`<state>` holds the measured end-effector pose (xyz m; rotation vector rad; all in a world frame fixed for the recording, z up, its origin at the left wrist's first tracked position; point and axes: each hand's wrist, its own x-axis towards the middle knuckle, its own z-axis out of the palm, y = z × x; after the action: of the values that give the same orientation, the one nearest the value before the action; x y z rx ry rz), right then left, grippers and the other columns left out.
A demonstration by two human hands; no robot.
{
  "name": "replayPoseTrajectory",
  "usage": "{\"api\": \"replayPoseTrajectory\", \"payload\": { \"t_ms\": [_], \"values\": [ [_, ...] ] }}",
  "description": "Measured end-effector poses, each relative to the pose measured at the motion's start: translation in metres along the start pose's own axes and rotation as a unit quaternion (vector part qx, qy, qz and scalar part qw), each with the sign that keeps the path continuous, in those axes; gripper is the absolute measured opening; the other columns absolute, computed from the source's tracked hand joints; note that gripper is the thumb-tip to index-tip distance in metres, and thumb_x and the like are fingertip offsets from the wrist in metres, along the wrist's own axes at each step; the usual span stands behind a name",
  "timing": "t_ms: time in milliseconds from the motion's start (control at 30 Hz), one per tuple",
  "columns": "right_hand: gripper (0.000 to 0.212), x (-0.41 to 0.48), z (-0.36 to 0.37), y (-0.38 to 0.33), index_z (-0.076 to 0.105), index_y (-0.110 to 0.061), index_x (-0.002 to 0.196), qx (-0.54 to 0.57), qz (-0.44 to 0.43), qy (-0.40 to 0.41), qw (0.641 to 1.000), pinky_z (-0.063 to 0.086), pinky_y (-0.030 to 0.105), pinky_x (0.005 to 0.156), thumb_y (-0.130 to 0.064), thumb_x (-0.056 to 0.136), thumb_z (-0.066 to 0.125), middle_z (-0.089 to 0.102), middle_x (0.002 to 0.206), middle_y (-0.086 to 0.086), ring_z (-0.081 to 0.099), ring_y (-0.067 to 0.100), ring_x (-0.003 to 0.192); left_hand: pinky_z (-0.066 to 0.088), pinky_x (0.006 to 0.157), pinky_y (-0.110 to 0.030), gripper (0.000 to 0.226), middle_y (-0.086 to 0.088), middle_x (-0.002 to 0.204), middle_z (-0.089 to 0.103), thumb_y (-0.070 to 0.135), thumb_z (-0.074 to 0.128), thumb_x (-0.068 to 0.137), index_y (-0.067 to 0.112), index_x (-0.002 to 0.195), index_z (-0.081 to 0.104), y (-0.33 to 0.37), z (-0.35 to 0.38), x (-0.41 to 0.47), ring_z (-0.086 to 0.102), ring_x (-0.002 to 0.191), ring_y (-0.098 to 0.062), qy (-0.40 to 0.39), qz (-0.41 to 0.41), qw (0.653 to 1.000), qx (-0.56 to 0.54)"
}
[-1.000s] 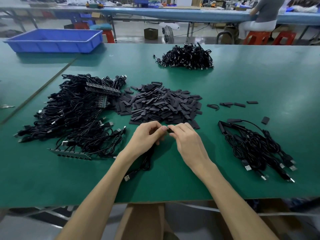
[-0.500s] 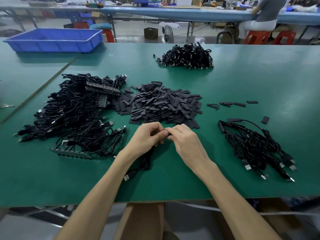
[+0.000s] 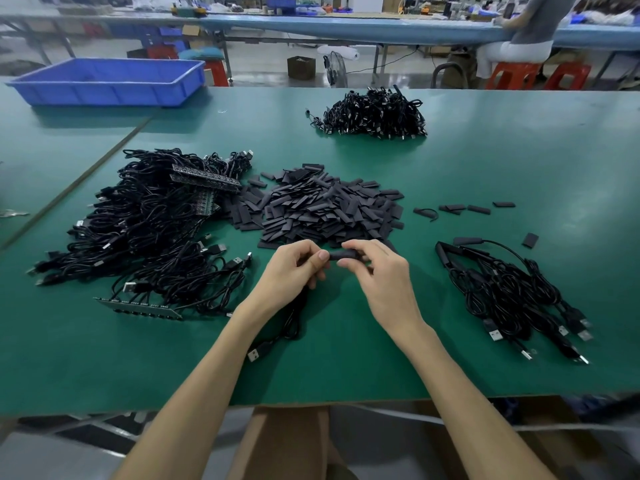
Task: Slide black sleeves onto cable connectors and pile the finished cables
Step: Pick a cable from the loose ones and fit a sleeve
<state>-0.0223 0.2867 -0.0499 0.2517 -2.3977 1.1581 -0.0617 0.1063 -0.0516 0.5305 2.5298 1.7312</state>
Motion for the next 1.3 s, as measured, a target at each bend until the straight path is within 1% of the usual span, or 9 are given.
{"api": "replayPoseTrajectory", "payload": {
  "t_ms": [100, 233, 533, 733, 833, 967, 1100, 1233, 1300],
  "values": [
    [0.025, 0.0, 0.0, 0.002, 0.075, -0.012, 0.115, 0.022, 0.019, 0.008, 1.0, 0.045, 0.008, 0.082, -0.017, 0.091, 0.078, 0.066, 0.102, -0.01, 0.06, -0.01, 0.091, 0.044, 0.056, -0.02, 0.024, 0.004, 0.065, 0.067, 0.022, 0.058, 0.104, 0.016, 0.081, 0.065, -0.001, 0.0, 0.0, 0.057, 0.054, -0.014, 0.001, 0.0, 1.0, 0.0],
    [0.024, 0.0, -0.001, 0.002, 0.076, -0.013, 0.114, 0.033, 0.023, 0.011, 0.999, 0.044, 0.007, 0.082, -0.018, 0.09, 0.079, 0.067, 0.102, -0.01, 0.06, -0.007, 0.094, 0.045, 0.057, -0.022, 0.024, 0.004, 0.065, 0.067, 0.022, 0.058, 0.104, 0.015, 0.082, 0.065, -0.001, 0.0, 0.0, 0.057, 0.054, -0.015, 0.001, 0.0, 1.0, -0.002],
    [0.017, 0.001, 0.001, 0.002, 0.076, -0.014, 0.11, 0.064, 0.021, 0.003, 0.998, 0.052, 0.014, 0.076, -0.019, 0.093, 0.076, 0.065, 0.094, -0.021, 0.067, 0.002, 0.08, 0.048, 0.06, -0.028, 0.024, 0.003, 0.066, 0.068, 0.024, 0.06, 0.102, 0.014, 0.082, 0.066, 0.002, -0.001, -0.001, 0.058, 0.055, -0.016, 0.002, -0.003, 1.0, 0.004],
    [0.015, 0.006, -0.002, 0.009, 0.073, -0.018, 0.094, 0.146, 0.117, 0.028, 0.982, 0.048, 0.019, 0.06, -0.011, 0.103, 0.062, 0.063, 0.059, -0.009, 0.073, 0.012, 0.074, 0.051, 0.066, -0.031, 0.025, -0.002, 0.075, 0.074, 0.036, 0.066, 0.098, 0.015, 0.086, 0.072, 0.006, 0.0, -0.004, 0.064, 0.06, -0.017, -0.024, -0.007, 1.0, -0.018],
    [0.018, 0.008, -0.005, 0.015, 0.072, -0.022, 0.093, 0.174, 0.153, 0.068, 0.97, 0.046, 0.018, 0.057, -0.013, 0.104, 0.061, 0.066, 0.061, -0.01, 0.072, 0.01, 0.072, 0.052, 0.071, -0.028, 0.029, 0.001, 0.082, 0.075, 0.043, 0.061, 0.099, 0.017, 0.092, 0.074, 0.011, -0.001, -0.006, 0.067, 0.068, -0.016, -0.038, -0.006, 0.999, -0.015],
    [0.016, 0.008, -0.008, 0.02, 0.074, -0.019, 0.095, 0.262, 0.2, 0.095, 0.939, 0.045, 0.022, 0.051, -0.013, 0.104, 0.062, 0.071, 0.067, -0.003, 0.069, 0.012, 0.07, 0.042, 0.065, -0.025, 0.024, 0.003, 0.083, 0.066, 0.042, 0.061, 0.1, 0.027, 0.095, 0.078, 0.019, -0.004, -0.006, 0.053, 0.067, -0.009, -0.08, 0.005, 0.994, 0.068],
    [0.017, 0.008, -0.01, 0.022, 0.077, -0.02, 0.096, 0.315, 0.218, 0.106, 0.918, 0.043, 0.018, 0.05, -0.016, 0.104, 0.062, 0.074, 0.071, 0.003, 0.061, 0.008, 0.061, 0.041, 0.051, -0.022, 0.036, 0.01, 0.054, 0.051, 0.042, 0.056, 0.103, 0.024, 0.078, 0.075, 0.033, -0.002, -0.009, 0.048, 0.045, -0.008, -0.103, -0.02, 0.984, 0.141],
    [0.019, 0.01, -0.01, 0.021, 0.07, -0.019, 0.11, 0.282, 0.22, 0.095, 0.929, 0.046, 0.021, 0.053, -0.029, 0.108, 0.054, 0.078, 0.079, 0.003, 0.06, 0.01, 0.059, 0.042, 0.041, -0.022, 0.036, 0.005, 0.056, 0.053, 0.032, 0.055, 0.105, 0.009, 0.083, 0.071, 0.062, 0.004, -0.009, 0.049, 0.041, -0.013, -0.084, -0.051, 0.991, -0.091],
    [0.022, 0.01, -0.008, 0.016, 0.067, -0.005, 0.118, 0.269, 0.217, 0.052, 0.937, 0.052, 0.025, 0.061, -0.02, 0.107, 0.056, 0.077, 0.082, 0.005, 0.063, 0.01, 0.062, 0.042, 0.041, -0.021, 0.034, 0.0, 0.061, 0.058, 0.029, 0.054, 0.105, 0.002, 0.091, 0.069, 0.081, 0.013, -0.002, 0.049, 0.042, -0.013, -0.069, -0.055, 0.982, -0.168]
  ]
}}
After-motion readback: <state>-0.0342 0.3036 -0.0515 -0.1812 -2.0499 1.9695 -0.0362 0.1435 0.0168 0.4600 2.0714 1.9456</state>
